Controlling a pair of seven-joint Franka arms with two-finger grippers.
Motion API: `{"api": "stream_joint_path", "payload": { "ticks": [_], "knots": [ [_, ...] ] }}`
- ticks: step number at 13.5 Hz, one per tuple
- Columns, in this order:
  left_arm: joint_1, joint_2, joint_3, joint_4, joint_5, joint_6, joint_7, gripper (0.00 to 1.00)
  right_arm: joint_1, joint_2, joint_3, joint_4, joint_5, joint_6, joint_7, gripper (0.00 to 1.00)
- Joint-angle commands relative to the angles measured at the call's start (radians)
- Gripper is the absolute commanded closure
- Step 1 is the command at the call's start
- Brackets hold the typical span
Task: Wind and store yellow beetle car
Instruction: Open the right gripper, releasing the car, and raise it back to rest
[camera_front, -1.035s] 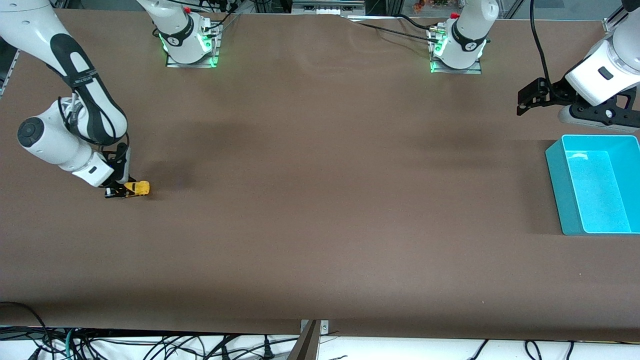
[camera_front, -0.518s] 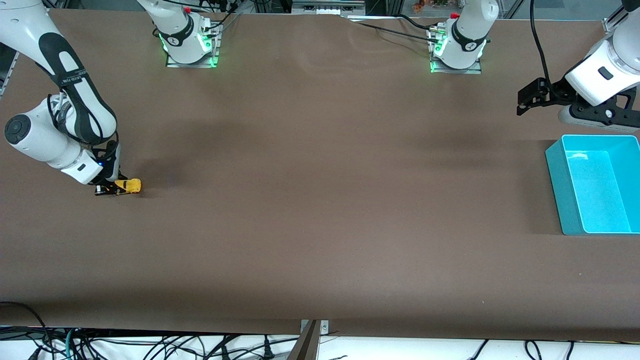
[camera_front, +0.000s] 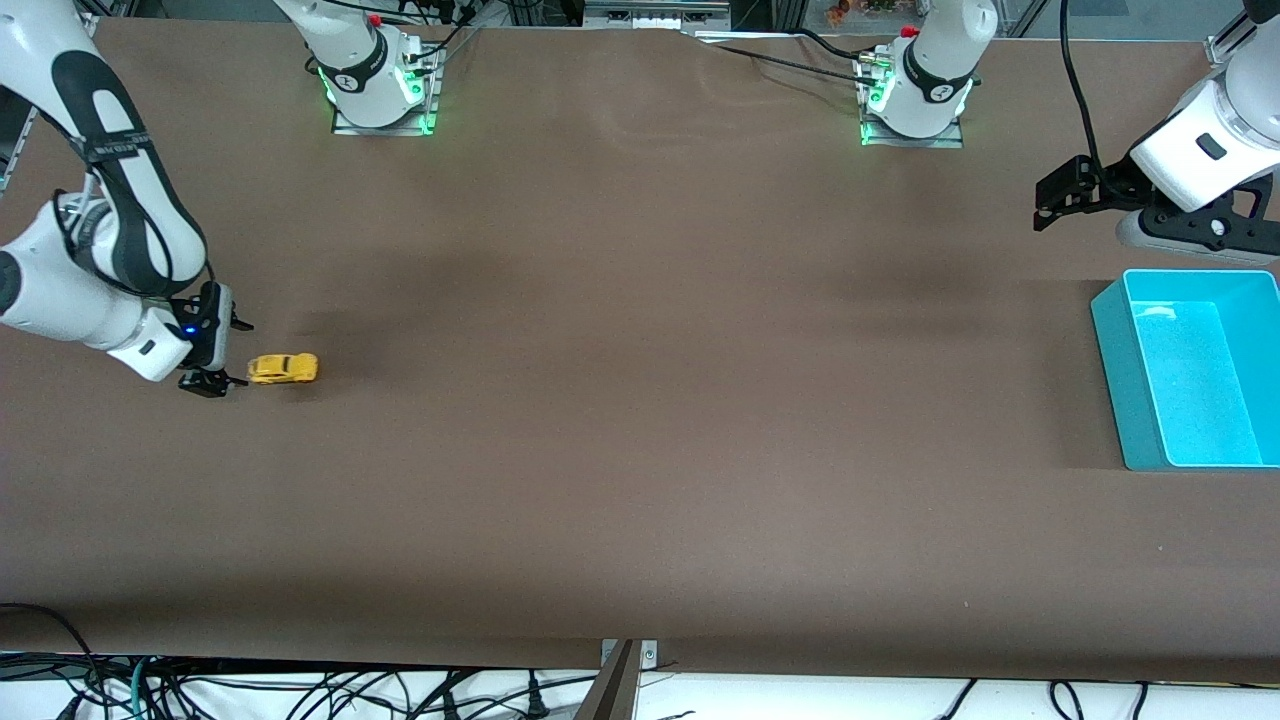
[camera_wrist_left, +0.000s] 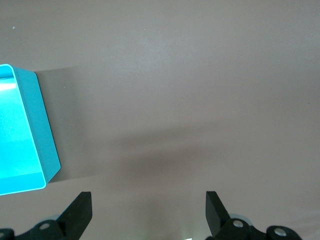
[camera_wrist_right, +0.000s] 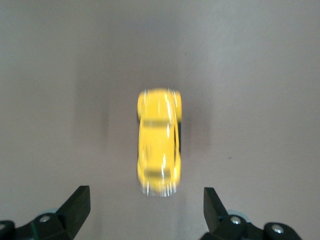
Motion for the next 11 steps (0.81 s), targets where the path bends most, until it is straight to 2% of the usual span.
{"api": "stream_joint_path", "payload": {
  "ticks": [1, 5, 8, 11],
  "knots": [
    [0.004, 0.004, -0.005, 0.023, 0.012, -0.021, -0.006, 0.00, -0.014, -0.087, 0.038, 0.103, -0.029, -0.184, 0.057, 0.00],
    [0.004, 0.002, -0.004, 0.023, 0.012, -0.021, -0.006, 0.00, -0.008, -0.230, 0.042, 0.112, -0.017, -0.262, 0.342, 0.00],
    [0.004, 0.002, -0.005, 0.023, 0.012, -0.021, -0.006, 0.00, 0.055, -0.360, 0.042, 0.105, -0.014, -0.334, 0.625, 0.00],
    [0.004, 0.002, -0.004, 0.023, 0.012, -0.021, -0.006, 0.00, 0.107, -0.447, 0.041, 0.111, -0.017, -0.390, 0.892, 0.00]
  ]
}}
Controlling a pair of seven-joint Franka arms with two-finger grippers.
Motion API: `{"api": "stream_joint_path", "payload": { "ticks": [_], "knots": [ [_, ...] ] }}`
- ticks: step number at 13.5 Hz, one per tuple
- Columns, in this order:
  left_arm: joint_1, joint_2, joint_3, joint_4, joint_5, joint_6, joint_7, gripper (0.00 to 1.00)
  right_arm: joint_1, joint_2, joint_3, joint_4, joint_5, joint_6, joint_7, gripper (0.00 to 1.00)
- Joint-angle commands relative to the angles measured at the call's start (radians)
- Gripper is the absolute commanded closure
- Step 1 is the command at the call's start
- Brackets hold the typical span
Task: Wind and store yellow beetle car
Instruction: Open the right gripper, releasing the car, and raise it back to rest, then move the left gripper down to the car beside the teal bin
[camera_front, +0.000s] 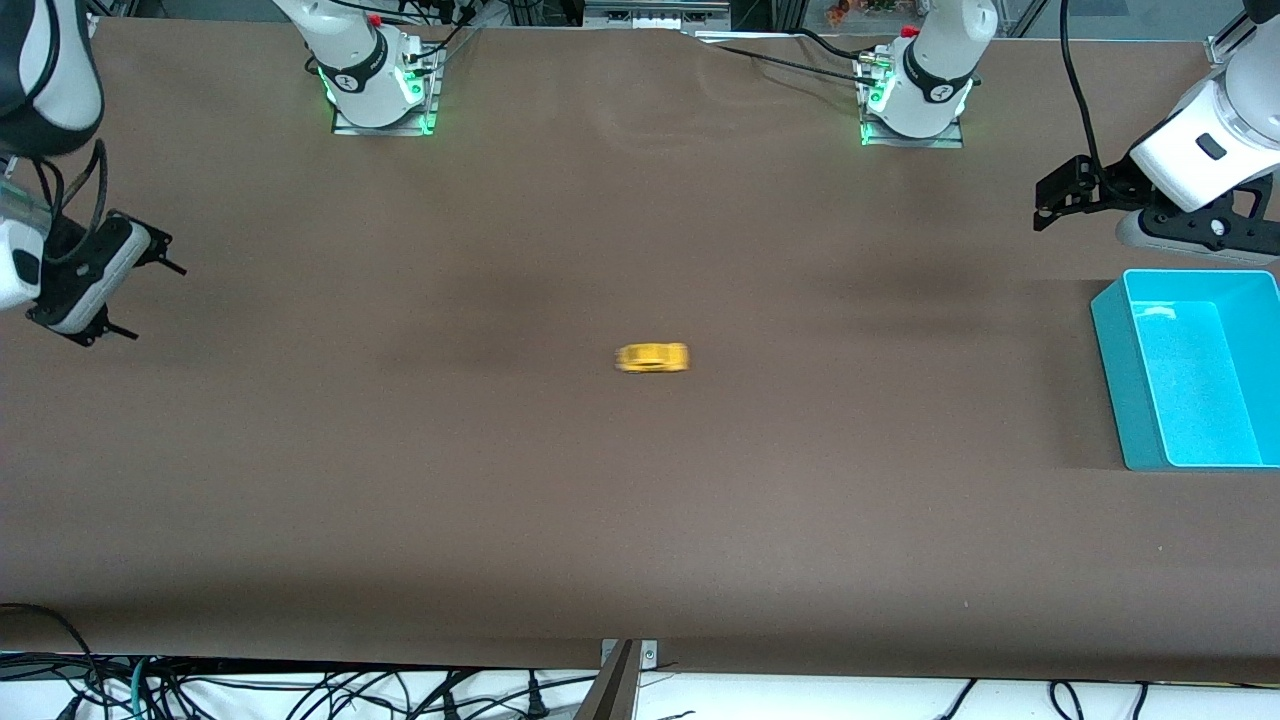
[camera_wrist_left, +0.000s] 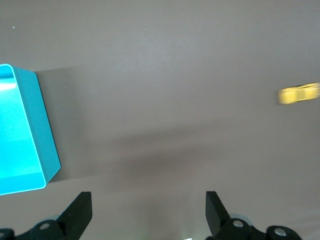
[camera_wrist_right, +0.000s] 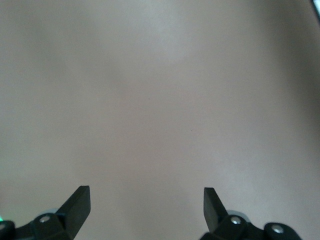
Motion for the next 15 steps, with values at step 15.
{"api": "stream_joint_path", "payload": {
  "ticks": [15],
  "knots": [
    [-0.007, 0.017, -0.010, 0.021, 0.012, -0.020, -0.001, 0.00, 0.265, -0.187, -0.169, -0.012, -0.003, -0.136, 0.913, 0.00]
  ]
}}
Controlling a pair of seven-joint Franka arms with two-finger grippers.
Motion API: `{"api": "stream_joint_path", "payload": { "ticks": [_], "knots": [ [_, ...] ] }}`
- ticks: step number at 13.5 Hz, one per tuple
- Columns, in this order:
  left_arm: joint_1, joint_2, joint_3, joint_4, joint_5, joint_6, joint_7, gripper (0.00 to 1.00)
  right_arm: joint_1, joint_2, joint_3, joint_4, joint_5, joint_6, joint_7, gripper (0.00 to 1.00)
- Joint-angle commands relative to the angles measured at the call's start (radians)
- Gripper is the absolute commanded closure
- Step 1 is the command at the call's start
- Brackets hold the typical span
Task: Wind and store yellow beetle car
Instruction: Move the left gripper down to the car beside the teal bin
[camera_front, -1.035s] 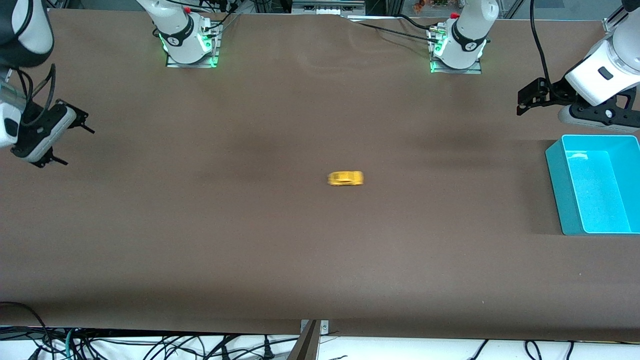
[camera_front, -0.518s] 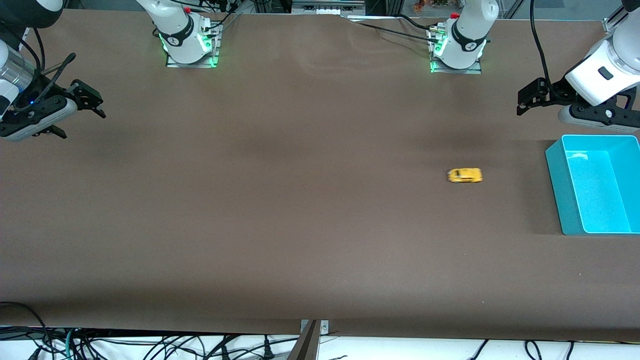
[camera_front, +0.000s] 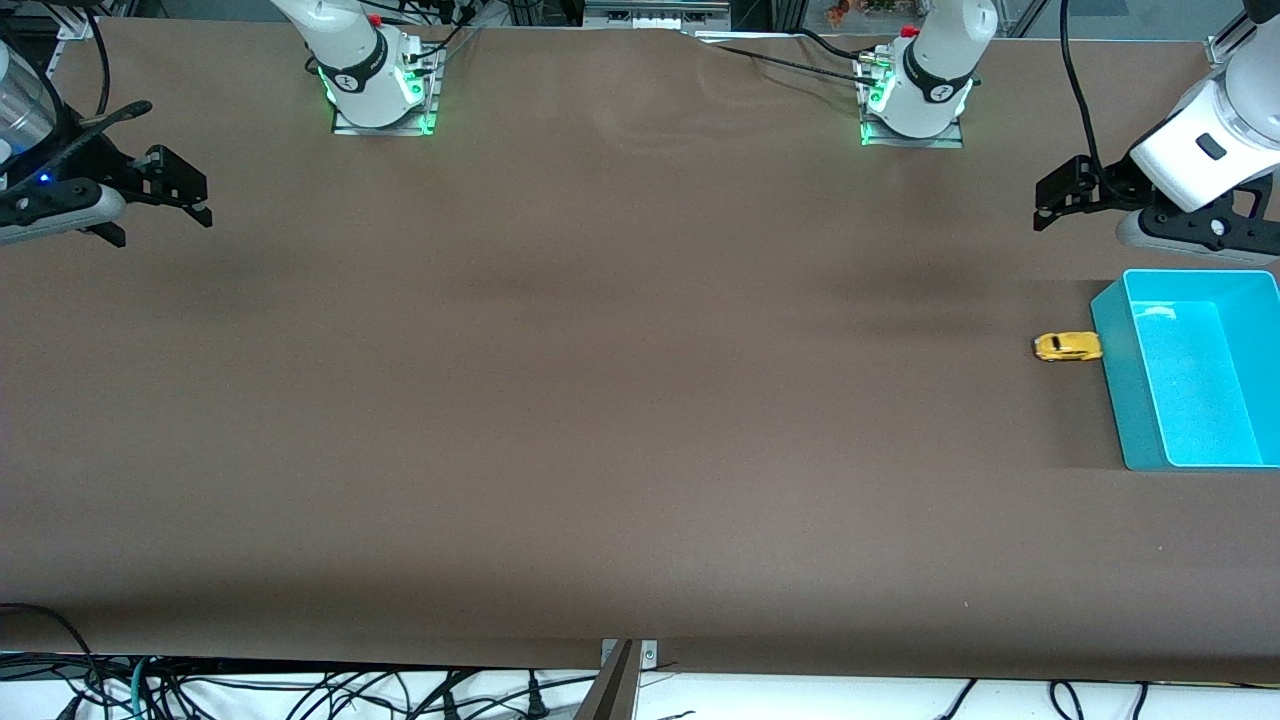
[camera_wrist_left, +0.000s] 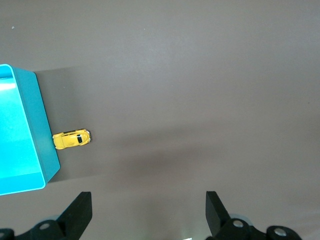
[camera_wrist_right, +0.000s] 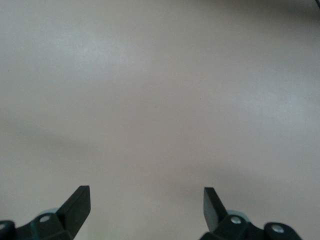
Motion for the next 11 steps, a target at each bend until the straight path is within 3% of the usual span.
{"api": "stream_joint_path", "payload": {
  "ticks": [1, 6, 11],
  "knots": [
    [-0.006, 0.017, -0.009, 0.023, 0.012, -0.019, -0.001, 0.00, 0.029, -0.029, -0.024, -0.008, -0.003, -0.013, 0.037, 0.00],
    [-0.010, 0.029, -0.009, 0.021, 0.013, -0.062, 0.015, 0.00, 0.035, -0.035, -0.026, -0.008, -0.003, -0.013, 0.049, 0.00],
    [0.003, 0.057, -0.008, 0.020, 0.042, -0.084, 0.329, 0.00, 0.033, -0.038, -0.026, -0.008, -0.003, -0.013, 0.058, 0.00]
  ]
}}
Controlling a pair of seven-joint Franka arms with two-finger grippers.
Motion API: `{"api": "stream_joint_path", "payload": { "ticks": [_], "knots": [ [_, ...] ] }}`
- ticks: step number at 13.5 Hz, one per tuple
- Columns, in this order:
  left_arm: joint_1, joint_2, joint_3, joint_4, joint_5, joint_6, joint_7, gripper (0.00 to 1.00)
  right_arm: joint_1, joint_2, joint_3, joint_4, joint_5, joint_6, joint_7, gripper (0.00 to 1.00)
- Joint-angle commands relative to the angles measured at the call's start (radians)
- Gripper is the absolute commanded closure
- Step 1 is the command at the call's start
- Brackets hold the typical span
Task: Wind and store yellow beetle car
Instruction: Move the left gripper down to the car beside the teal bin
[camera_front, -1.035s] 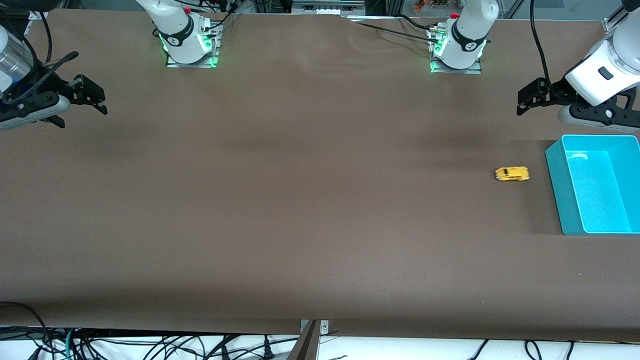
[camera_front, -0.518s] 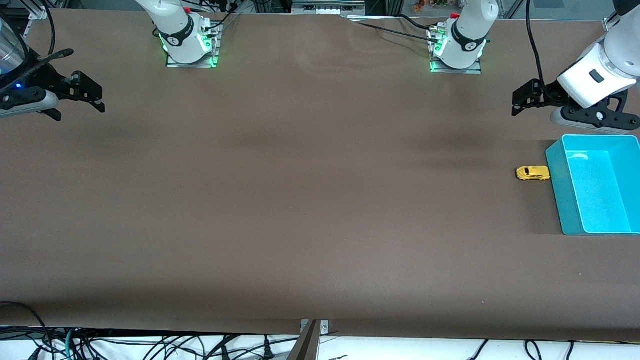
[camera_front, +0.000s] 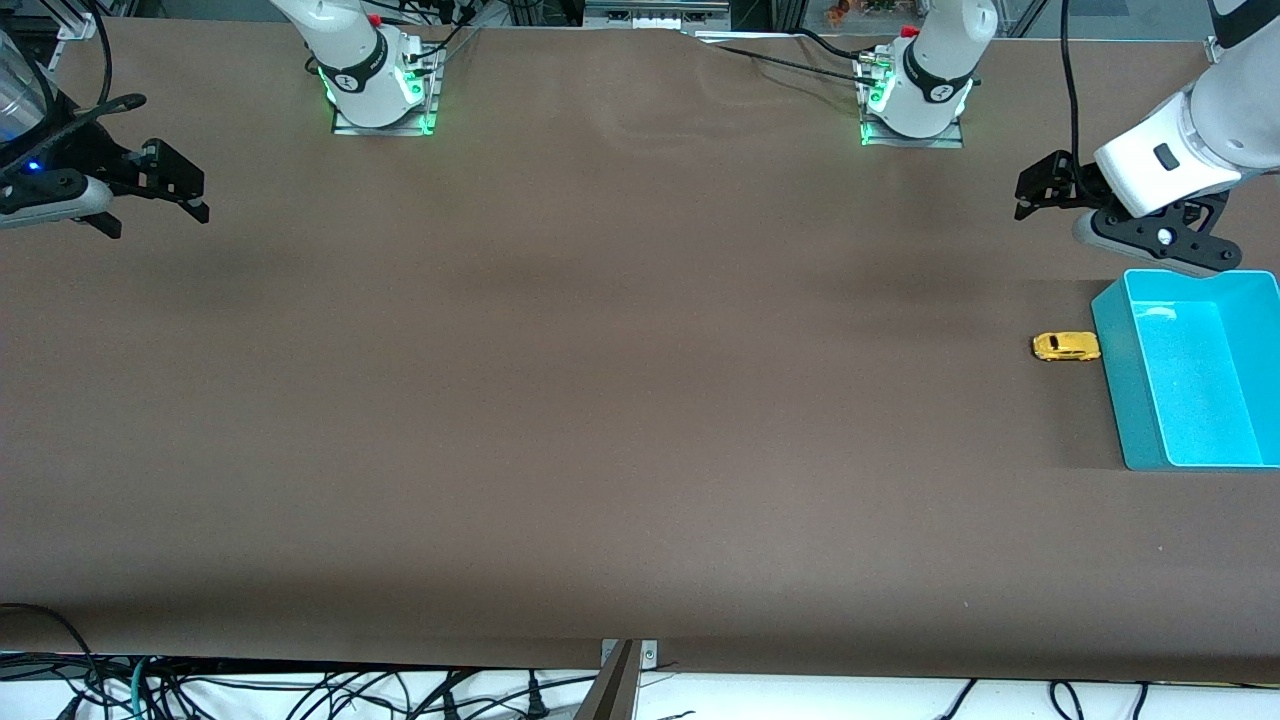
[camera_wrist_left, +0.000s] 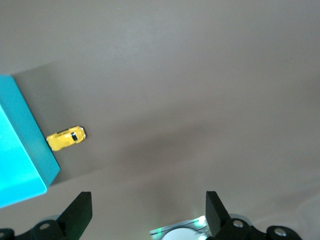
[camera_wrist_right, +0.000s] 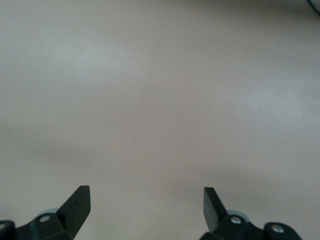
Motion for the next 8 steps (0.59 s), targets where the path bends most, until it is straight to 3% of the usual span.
{"api": "stream_joint_path", "payload": {
  "ticks": [1, 3, 8],
  "knots": [
    [0.008, 0.031, 0.002, 0.020, 0.066, -0.019, 0.197, 0.00, 0.015, -0.023, -0.012, -0.010, -0.003, -0.013, 0.015, 0.00],
    [0.013, 0.048, 0.007, 0.018, 0.111, -0.011, 0.305, 0.00, 0.015, -0.023, -0.012, -0.010, -0.005, -0.013, 0.015, 0.00],
    [0.151, 0.083, 0.010, -0.006, 0.114, 0.044, 0.618, 0.00, 0.015, -0.023, -0.012, -0.013, -0.005, -0.016, 0.015, 0.00]
  ]
}}
